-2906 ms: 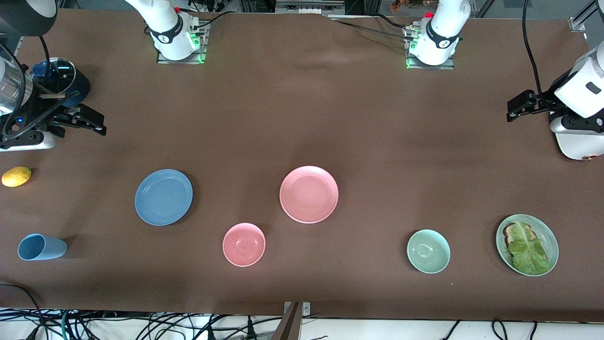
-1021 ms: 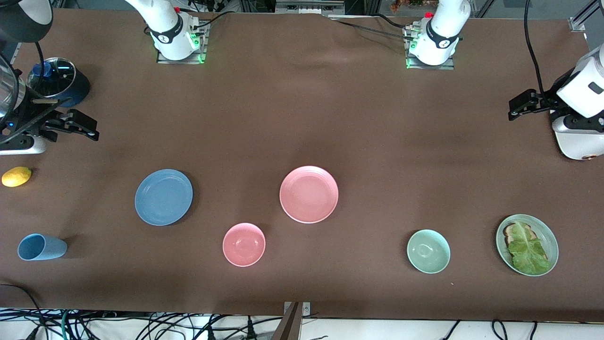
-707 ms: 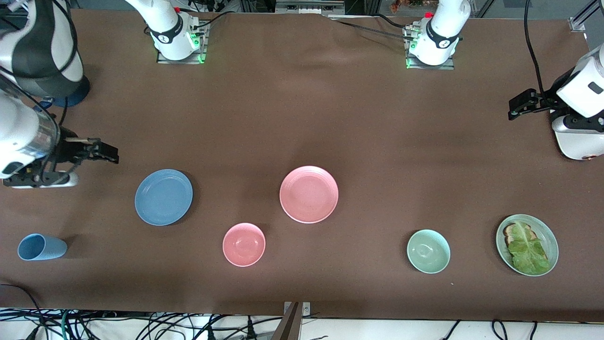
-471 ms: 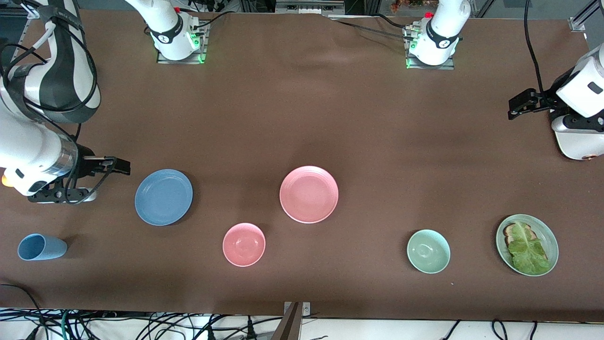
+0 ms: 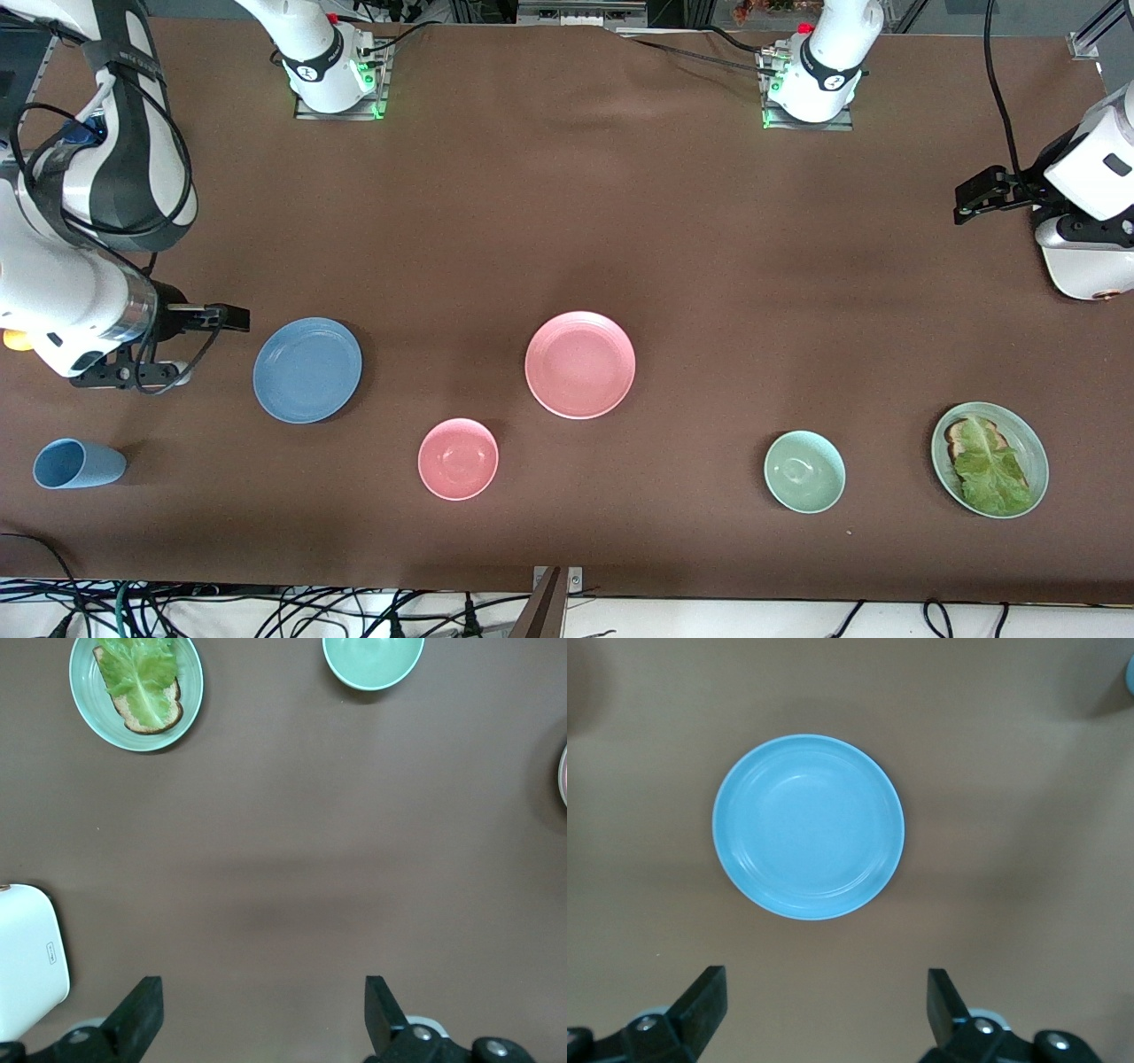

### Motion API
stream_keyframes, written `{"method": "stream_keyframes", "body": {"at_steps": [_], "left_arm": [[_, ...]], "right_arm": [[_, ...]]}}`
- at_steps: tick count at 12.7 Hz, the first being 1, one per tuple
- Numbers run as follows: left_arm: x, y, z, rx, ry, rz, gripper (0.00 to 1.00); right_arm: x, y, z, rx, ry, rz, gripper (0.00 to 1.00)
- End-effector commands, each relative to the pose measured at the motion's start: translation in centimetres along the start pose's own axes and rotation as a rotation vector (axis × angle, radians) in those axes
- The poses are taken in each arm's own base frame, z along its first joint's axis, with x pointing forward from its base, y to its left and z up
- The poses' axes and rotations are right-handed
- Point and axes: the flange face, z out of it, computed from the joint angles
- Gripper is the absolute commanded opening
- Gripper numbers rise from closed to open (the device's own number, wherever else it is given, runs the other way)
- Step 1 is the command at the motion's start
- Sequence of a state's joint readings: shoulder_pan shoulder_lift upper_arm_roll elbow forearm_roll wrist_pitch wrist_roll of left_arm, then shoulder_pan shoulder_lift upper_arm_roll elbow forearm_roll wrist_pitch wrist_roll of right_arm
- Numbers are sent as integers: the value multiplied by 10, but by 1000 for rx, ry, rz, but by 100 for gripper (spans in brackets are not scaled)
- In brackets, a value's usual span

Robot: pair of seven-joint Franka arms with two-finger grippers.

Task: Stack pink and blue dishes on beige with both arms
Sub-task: 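Reach the right gripper to the blue plate rim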

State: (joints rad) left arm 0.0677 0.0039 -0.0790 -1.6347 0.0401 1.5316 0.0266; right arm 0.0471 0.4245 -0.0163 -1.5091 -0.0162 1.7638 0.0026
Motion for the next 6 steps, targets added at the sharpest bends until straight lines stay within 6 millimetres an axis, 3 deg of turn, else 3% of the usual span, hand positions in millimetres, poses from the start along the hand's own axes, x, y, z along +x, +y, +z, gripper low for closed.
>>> {"method": "stream_keyframes", "body": {"at_steps": [1,2,6], "left_arm": [[-5,1,-5,-16,2,5,100],[-5,1,-4,-16,0,5,100],[-5,5,-2,-16,-4,-1,100]], "right_arm": [[-3,-16,-13,-10,14,-20,100],[-5,-31,-18,-14,19,-35,100],[-6,-30,-17,-15,16,-28,100]]}}
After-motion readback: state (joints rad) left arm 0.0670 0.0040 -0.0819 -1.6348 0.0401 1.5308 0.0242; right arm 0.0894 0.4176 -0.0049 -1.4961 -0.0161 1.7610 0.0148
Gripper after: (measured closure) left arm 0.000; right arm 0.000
